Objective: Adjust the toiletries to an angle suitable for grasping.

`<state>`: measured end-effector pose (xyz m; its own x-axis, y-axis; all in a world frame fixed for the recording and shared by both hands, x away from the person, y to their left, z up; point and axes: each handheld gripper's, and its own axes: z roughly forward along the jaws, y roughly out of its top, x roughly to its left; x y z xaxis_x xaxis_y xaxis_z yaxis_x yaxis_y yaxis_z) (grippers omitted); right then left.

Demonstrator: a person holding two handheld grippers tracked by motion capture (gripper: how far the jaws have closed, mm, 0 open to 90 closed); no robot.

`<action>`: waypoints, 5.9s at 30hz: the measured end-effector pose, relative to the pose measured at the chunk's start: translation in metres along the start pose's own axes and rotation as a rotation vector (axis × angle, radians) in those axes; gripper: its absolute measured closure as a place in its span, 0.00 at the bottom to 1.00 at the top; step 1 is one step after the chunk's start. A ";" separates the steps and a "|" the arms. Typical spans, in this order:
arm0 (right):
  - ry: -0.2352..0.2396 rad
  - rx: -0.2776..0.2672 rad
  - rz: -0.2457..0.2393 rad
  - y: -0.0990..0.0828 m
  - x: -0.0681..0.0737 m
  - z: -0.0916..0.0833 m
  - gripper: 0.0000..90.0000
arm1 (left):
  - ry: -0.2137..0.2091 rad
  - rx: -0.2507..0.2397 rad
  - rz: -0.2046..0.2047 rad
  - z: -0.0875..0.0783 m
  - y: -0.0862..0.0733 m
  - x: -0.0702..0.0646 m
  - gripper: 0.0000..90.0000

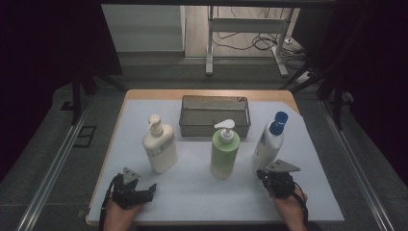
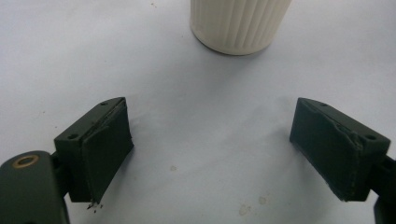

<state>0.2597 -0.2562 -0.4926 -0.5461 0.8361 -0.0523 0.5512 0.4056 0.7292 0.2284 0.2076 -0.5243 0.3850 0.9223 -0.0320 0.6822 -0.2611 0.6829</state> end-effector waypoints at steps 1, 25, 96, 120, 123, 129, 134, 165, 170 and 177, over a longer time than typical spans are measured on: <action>0.000 0.000 0.002 -0.001 -0.001 0.000 0.99 | 0.000 0.000 0.000 0.000 0.000 0.000 0.13; -0.034 0.008 0.051 -0.011 -0.029 -0.008 0.97 | 0.000 0.000 0.000 0.000 0.000 0.000 0.13; -0.013 -0.117 0.046 0.052 -0.051 -0.049 0.20 | 0.001 -0.003 -0.001 0.000 0.000 0.000 0.13; -0.040 -0.118 0.055 0.081 -0.052 -0.020 0.31 | 0.000 -0.002 0.006 0.000 0.000 0.000 0.13; -0.052 -0.125 0.053 0.083 -0.052 -0.019 0.34 | 0.001 -0.002 0.004 0.000 0.000 0.000 0.13; -0.063 -0.132 0.053 0.082 -0.053 -0.020 0.41 | 0.000 -0.001 0.006 0.000 0.000 0.000 0.13; -0.036 -0.151 0.070 0.079 -0.057 -0.021 0.42 | 0.000 -0.001 0.006 0.000 0.000 0.000 0.13; 0.067 -0.127 0.045 0.109 -0.055 -0.048 0.44 | 0.000 -0.001 0.005 0.000 0.000 0.000 0.13; 0.073 -0.131 0.026 0.120 -0.055 -0.053 0.44 | -0.001 -0.002 0.003 0.000 0.000 0.000 0.13; 0.084 -0.139 0.015 0.135 -0.058 -0.057 0.44 | -0.001 0.000 0.006 0.000 0.000 0.001 0.13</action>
<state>0.3295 -0.2707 -0.3521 -0.5925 0.8055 0.0121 0.4701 0.3335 0.8172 0.2287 0.2081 -0.5244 0.3897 0.9205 -0.0286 0.6801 -0.2666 0.6829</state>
